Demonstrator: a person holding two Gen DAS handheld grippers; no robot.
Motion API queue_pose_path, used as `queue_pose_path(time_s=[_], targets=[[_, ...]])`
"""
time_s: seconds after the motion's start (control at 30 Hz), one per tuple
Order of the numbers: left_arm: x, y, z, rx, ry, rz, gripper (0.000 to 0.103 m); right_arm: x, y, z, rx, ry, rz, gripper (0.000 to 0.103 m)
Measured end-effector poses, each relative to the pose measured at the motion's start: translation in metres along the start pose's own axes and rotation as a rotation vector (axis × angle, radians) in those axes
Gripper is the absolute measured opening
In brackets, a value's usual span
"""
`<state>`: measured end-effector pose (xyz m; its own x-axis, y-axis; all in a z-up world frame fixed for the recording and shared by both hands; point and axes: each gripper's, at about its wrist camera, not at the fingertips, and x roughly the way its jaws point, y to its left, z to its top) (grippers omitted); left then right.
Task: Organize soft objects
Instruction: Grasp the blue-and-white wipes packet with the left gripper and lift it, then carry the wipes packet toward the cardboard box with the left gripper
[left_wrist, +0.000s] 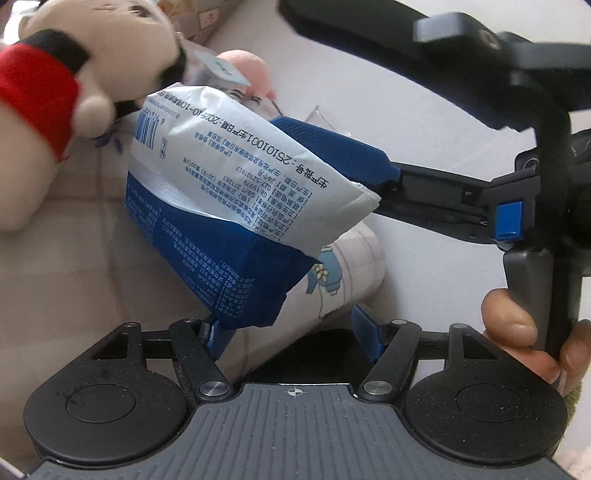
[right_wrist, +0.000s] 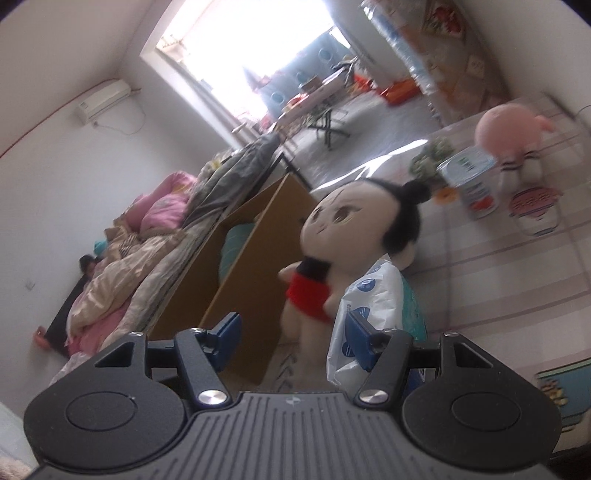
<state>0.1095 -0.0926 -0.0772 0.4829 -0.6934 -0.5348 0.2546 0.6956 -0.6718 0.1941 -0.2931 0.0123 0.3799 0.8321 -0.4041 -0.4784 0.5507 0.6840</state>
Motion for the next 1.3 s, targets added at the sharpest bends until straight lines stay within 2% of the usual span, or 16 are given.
queue_pose_path(time_s=[0.17,0.27,0.37,0.43,0.6,0.67,0.73,0.83,0.93,1.0,1.1,1.17,1.27,1.3], targets=[[-0.016,0.016,-0.010,-0.058,0.007,-0.010,0.075,0.016,0.010,-0.007,0.021,0.064,0.063,0.069],[-0.023,0.019,-0.016,-0.075,0.015,0.003,0.075,0.030,0.019,-0.013,0.018,0.106,0.072,0.071],[-0.032,0.022,-0.023,-0.079,0.015,0.019,0.076,0.043,0.022,-0.019,0.026,0.142,0.081,0.071],[-0.039,0.023,-0.025,-0.081,0.011,0.013,0.081,0.048,0.023,-0.022,0.035,0.156,0.090,0.072],[-0.062,0.023,-0.029,-0.059,-0.017,0.058,0.081,0.054,0.017,-0.023,0.087,0.186,0.156,0.075],[-0.073,0.026,-0.032,-0.066,-0.031,0.072,0.081,0.051,0.016,-0.023,0.114,0.176,0.193,0.080],[-0.084,0.029,-0.033,-0.074,-0.054,0.080,0.081,0.041,0.014,-0.022,0.134,0.149,0.244,0.080],[-0.097,0.030,-0.031,-0.071,-0.098,0.091,0.081,0.016,0.008,-0.021,0.154,0.070,0.288,0.084],[-0.108,0.033,-0.019,-0.060,-0.143,0.094,0.081,-0.010,-0.006,-0.023,0.197,-0.024,0.239,0.084],[-0.112,0.033,-0.011,-0.054,-0.155,0.095,0.081,-0.021,-0.019,-0.028,0.228,-0.052,0.161,0.084],[-0.098,0.033,0.004,-0.051,-0.141,0.128,0.081,-0.020,-0.037,-0.040,0.280,-0.022,0.065,0.084],[-0.092,0.034,0.013,-0.053,-0.129,0.146,0.079,-0.013,-0.049,-0.048,0.323,0.010,0.031,0.084],[-0.083,0.036,0.021,-0.051,-0.103,0.184,0.067,-0.005,-0.062,-0.056,0.371,0.026,0.021,0.084],[-0.078,0.037,0.023,-0.053,-0.090,0.197,0.058,-0.001,-0.064,-0.059,0.386,0.030,0.026,0.084]])
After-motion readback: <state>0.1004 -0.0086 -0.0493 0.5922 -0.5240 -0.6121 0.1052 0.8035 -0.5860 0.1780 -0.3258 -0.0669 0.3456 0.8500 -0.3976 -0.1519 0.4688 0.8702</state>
